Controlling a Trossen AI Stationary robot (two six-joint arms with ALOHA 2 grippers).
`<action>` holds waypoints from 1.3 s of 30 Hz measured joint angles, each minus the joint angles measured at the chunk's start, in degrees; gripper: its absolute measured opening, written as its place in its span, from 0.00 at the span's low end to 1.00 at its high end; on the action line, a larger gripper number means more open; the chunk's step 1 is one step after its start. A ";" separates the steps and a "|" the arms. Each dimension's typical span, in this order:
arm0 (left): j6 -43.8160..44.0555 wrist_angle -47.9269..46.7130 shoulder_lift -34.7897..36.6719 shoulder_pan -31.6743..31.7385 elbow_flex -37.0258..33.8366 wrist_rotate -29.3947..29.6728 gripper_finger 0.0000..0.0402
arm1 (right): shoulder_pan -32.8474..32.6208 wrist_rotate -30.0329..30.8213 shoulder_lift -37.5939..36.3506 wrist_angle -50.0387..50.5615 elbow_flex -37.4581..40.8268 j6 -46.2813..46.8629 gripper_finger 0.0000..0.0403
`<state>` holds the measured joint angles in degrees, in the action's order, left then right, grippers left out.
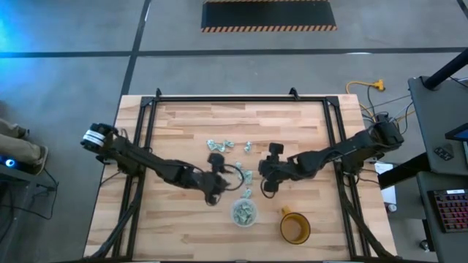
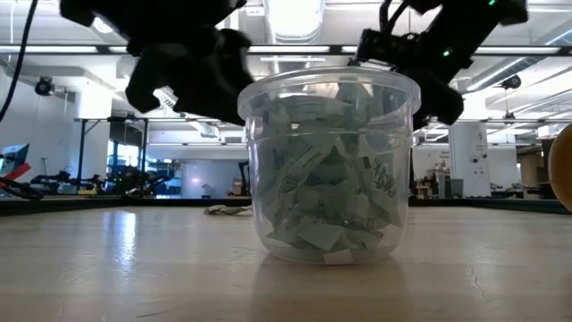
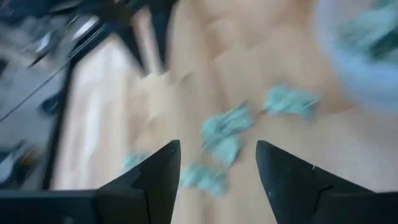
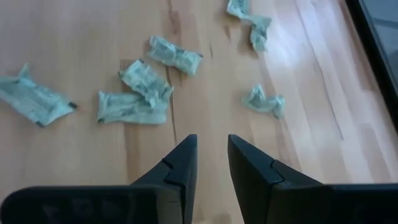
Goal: Pick and place Stevia / Truvia into bins
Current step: Put the stevia packet into the transparent bin
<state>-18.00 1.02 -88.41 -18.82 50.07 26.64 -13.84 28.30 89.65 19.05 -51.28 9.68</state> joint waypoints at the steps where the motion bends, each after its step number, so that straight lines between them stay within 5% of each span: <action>1: 1.24 -1.04 1.17 0.11 -0.92 1.70 0.48 | 0.96 -1.33 0.01 -1.68 0.49 -1.37 0.20; 8: 10.76 -4.32 8.31 0.59 -9.72 6.93 0.48 | 12.02 -15.88 0.04 -14.88 2.79 -12.44 0.23; 14: 13.14 -4.25 13.53 1.09 -16.95 8.01 0.48 | 20.39 -19.59 0.04 -15.60 2.75 -22.70 0.29; 20: 13.21 -1.41 16.99 2.37 -21.88 9.04 0.48 | 25.64 -30.52 0.90 -17.81 2.64 -23.87 0.35; 30: 13.18 3.74 17.63 4.62 -26.73 9.31 0.48 | 27.47 -30.76 11.93 -16.94 -4.29 -24.82 0.42; 39: 13.18 4.58 17.52 4.63 -26.74 9.26 0.48 | 28.73 -30.60 19.00 -5.04 -11.80 -25.22 0.41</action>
<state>-4.82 5.60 -70.89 -14.20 23.33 35.90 14.90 -2.30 108.65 14.02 -63.08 -15.54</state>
